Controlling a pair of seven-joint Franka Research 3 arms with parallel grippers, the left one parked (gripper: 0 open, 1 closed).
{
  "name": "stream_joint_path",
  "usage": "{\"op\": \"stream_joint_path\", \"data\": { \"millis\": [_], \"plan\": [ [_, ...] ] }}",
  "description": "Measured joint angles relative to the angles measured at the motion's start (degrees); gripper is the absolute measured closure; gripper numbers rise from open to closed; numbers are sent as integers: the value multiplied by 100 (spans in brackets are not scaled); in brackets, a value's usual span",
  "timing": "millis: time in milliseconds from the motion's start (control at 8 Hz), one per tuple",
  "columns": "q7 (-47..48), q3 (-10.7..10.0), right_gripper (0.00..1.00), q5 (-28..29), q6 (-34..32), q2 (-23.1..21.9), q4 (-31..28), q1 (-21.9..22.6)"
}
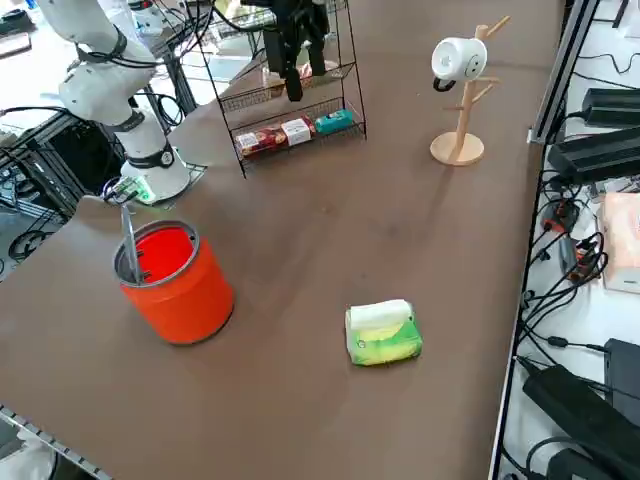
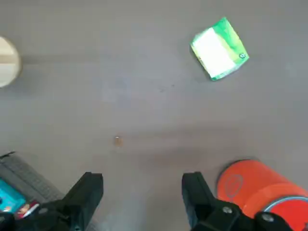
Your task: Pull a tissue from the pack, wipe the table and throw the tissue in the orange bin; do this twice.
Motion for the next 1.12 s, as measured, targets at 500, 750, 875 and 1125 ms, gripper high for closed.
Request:
{"op": "stream_joint_path", "data": {
  "millis": [500, 750, 875, 1125],
  "plan": [
    [-1038, -6, 0, -372, 306, 1172, 634, -257],
    [-2249, -24, 0, -447, 1193, 1897, 850, -615],
    [-2781, -29, 0, -448, 1687, 2253, 884, -803],
    [-3325, -29, 0, -449, 2578, 2920, 977, -934]
  ]
}}
